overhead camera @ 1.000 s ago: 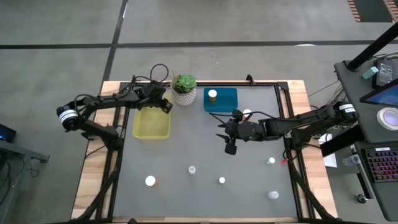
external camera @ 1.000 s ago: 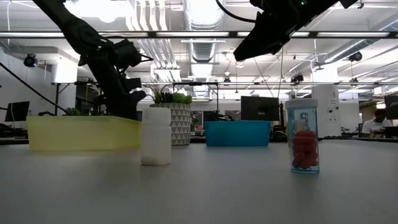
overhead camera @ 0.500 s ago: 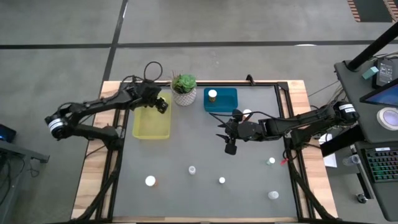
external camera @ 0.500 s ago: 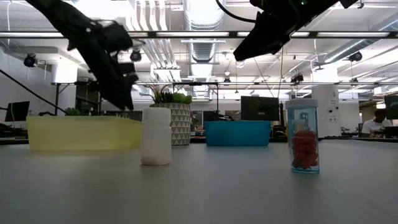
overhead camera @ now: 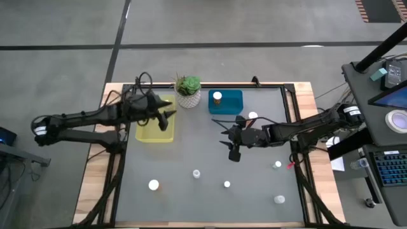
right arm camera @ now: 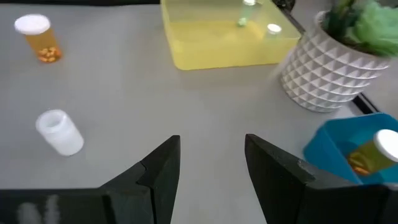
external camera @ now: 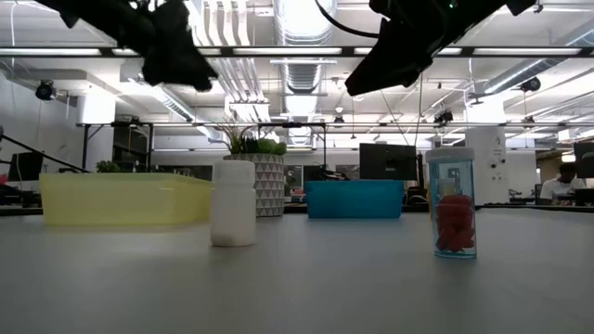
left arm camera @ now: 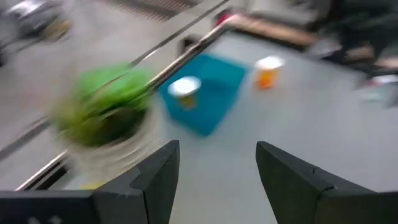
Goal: Pick and place medicine bottles into bin by pill shape (circle, oval)
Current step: Put the blue capsule bottle into the blue bin
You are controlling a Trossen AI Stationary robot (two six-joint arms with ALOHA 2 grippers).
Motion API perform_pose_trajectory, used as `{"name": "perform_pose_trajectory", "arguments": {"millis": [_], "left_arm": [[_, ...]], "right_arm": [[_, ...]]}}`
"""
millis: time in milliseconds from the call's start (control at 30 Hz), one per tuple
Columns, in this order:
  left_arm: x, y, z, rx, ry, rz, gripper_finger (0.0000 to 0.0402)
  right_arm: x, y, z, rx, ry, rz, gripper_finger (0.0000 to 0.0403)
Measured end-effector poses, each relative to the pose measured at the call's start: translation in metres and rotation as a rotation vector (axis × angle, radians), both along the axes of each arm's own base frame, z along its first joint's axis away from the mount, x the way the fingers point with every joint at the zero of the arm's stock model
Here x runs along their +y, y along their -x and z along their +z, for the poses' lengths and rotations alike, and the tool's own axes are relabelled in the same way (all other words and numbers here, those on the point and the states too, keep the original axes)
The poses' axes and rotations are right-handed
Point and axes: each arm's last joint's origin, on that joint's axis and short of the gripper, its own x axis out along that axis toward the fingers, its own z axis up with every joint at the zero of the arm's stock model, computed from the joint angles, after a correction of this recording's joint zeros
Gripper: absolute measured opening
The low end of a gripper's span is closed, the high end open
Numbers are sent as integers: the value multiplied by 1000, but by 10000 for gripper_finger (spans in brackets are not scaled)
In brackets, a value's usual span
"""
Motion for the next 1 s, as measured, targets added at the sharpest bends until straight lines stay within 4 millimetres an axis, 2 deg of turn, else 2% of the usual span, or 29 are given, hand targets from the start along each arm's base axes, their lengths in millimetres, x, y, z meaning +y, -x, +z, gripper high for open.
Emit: {"name": "perform_pose_trajectory", "arguments": {"millis": [200,467,733,1000], "left_arm": [[-37,-12,6,-92,-21,-209,197],[-73,-27,-5,-48,-5,-380,197],[-101,-34,-17,5,0,-503,197],[-123,-35,-25,30,65,-566,197]], "right_arm": [[18,-10,-13,3,8,57,173],[40,-26,-19,7,11,115,173],[59,-33,-15,27,-18,143,173],[68,-28,-12,195,-75,87,173]]}}
